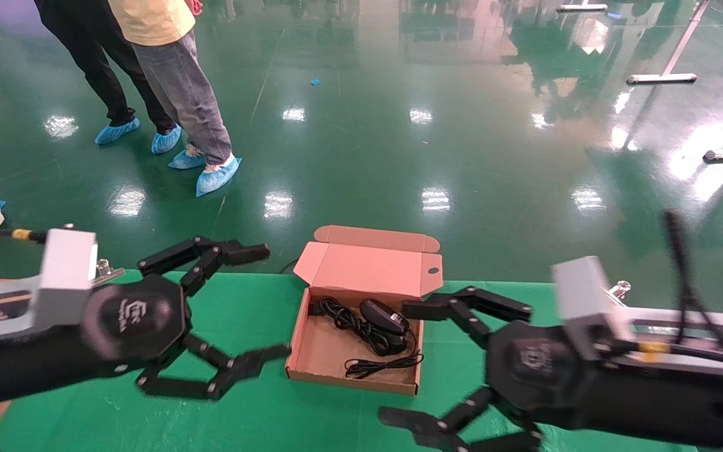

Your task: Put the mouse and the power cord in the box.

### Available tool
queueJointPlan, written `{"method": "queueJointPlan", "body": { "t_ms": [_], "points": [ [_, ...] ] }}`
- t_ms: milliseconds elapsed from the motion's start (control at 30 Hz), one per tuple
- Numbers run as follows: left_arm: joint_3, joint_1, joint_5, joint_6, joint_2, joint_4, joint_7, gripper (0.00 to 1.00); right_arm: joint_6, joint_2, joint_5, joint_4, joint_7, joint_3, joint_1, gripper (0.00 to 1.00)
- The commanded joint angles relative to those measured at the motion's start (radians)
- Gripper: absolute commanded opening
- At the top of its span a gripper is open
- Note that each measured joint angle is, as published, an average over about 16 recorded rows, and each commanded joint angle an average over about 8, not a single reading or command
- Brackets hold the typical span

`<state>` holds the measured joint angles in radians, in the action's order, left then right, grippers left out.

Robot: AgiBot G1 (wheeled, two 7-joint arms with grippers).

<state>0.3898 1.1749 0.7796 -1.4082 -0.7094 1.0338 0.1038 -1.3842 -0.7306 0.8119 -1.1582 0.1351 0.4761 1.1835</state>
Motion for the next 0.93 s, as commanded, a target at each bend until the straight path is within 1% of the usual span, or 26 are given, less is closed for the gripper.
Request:
{"method": "queueJointPlan", "body": {
  "t_ms": [33, 233, 433, 567, 933],
  "points": [
    [-0.019, -0.017, -0.008, -0.015, 0.017, 0.042, -0.049, 1.0, -0.024, 0.025, -0.017, -0.027, 0.011, -0.042, -0.023, 1.0],
    [-0.075, -0.068, -0.033, -0.059, 0.067, 0.17, -0.197, 1.0, -0.09, 0.096, -0.065, -0.101, 0.042, -0.158, -0.088, 1.0],
    [-0.115, -0.105, -0.051, -0.092, 0.102, 0.262, -0.298, 1.0, -0.118, 0.126, -0.087, -0.133, 0.053, -0.21, -0.115, 1.0],
    [-0.127, -0.115, -0.057, -0.101, 0.112, 0.287, -0.318, 1.0, -0.123, 0.131, -0.091, -0.139, 0.053, -0.221, -0.12, 1.0],
    [-0.118, -0.108, -0.055, -0.093, 0.105, 0.267, -0.301, 1.0, -0.117, 0.125, -0.086, -0.132, 0.053, -0.207, -0.115, 1.0]
  ]
}}
